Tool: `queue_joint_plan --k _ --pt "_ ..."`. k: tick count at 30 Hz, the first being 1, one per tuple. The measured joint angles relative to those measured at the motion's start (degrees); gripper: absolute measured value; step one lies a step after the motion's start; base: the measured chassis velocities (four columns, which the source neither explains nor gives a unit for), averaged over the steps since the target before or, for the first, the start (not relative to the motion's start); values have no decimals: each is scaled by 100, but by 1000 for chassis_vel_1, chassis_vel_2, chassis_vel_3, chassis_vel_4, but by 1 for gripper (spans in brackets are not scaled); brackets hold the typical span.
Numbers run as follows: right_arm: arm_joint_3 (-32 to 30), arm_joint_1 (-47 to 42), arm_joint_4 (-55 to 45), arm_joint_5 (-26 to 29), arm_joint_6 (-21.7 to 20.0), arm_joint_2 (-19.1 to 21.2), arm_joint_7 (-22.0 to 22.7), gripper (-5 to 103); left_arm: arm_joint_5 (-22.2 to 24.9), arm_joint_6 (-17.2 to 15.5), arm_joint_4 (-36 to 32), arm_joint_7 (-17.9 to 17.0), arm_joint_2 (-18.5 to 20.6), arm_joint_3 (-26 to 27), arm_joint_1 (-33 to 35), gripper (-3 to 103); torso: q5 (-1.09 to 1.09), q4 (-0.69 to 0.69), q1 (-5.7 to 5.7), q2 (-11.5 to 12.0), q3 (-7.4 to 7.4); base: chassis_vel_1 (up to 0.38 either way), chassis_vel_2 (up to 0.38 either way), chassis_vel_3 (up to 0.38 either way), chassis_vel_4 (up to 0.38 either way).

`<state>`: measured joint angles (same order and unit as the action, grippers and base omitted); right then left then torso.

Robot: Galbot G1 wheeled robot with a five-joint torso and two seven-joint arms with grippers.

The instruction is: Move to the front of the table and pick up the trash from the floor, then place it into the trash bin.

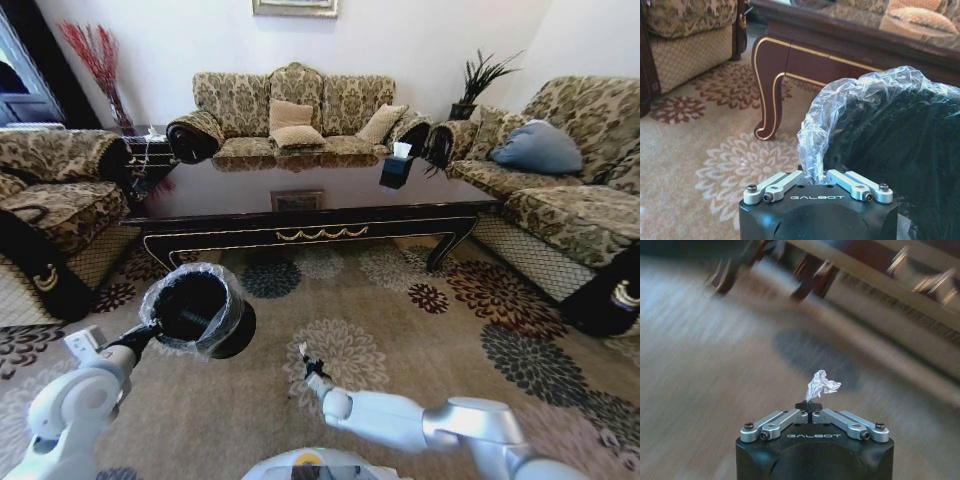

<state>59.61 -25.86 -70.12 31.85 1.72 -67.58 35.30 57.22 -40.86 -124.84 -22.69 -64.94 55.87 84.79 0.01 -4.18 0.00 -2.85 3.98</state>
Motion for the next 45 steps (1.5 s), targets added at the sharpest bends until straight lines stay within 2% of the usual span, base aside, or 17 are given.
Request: queue_joint_plan --k 2,3,4,5,6,8,9,13,19,26,33,34,36,37,40,42,45 --pt "-197 378 -589 416 -310 80 342 0 -3 9 112 5 8 -79 -27 2 -3 -1 0 0 0 0 0 0 0" --pt "-197 378 -589 416 -310 80 342 0 -3 9 112 5 8 -79 -27 2 -3 -1 0 0 0 0 0 0 0" --pt "-293 524 -816 694 -450 64 524 0 -2 13 152 17 12 -112 -32 2 -2 -1 0 0 0 0 0 0 0" --pt "-456 785 -1163 1249 -634 -13 829 0 -1 18 218 32 30 -169 -40 2 -2 -1 0 0 0 0 0 0 0" --pt "-560 987 -1371 1537 -690 -83 994 0 -2 20 250 37 43 -206 -48 2 -2 1 0 0 0 0 0 0 0" --pt "-648 1334 -1581 1753 -655 -172 1111 0 3 20 287 41 66 -269 -69 2 -2 2 0 0 -1 0 0 0 0" --pt "-648 1334 -1581 1753 -655 -172 1111 0 3 20 287 41 66 -269 -69 2 -2 2 0 0 -1 0 0 0 0" --pt "-606 1999 -1767 1741 -228 -239 1029 0 21 21 317 44 90 -445 -165 2 -2 0 0 0 0 0 0 0 0" --pt "-557 2220 -2383 1866 190 -235 896 0 35 21 320 42 96 -556 -300 2 -1 0 0 0 0 0 0 0 0" --pt "-121 2365 -3111 2109 302 -599 1062 0 92 18 340 32 188 -556 -451 2 -2 1 0 0 -1 0 0 0 0" --pt "372 2768 -3092 2036 300 -927 1027 0 177 2 335 -1 195 -523 -568 2 -2 0 0 0 -1 0 0 0 0" --pt "452 2833 -3015 2012 283 -992 1025 -3 210 -3 323 -6 195 -497 -587 2 -2 0 0 0 -1 0 0 0 0" --pt "542 2886 -2918 1982 239 -1062 1027 7 268 -7 309 -8 205 -453 -612 2 -2 1 0 0 -1 0 0 0 0" --pt "542 2886 -2918 1982 239 -1062 1027 7 268 -7 309 -8 205 -453 -612 2 -2 1 0 0 -1 0 0 0 0" --pt "688 2917 -2832 1966 173 -1114 1026 22 355 -8 299 -11 228 -378 -638 2 -2 0 0 0 -1 0 0 0 0" --pt "726 2919 -2825 1937 168 -1116 1025 22 381 -9 296 -12 233 -357 -638 2 -1 0 0 0 -1 0 0 0 0" --pt "861 2929 -2863 1823 144 -1098 1038 39 460 -9 281 -12 242 -276 -606 2 -1 0 0 0 -1 0 0 0 0"
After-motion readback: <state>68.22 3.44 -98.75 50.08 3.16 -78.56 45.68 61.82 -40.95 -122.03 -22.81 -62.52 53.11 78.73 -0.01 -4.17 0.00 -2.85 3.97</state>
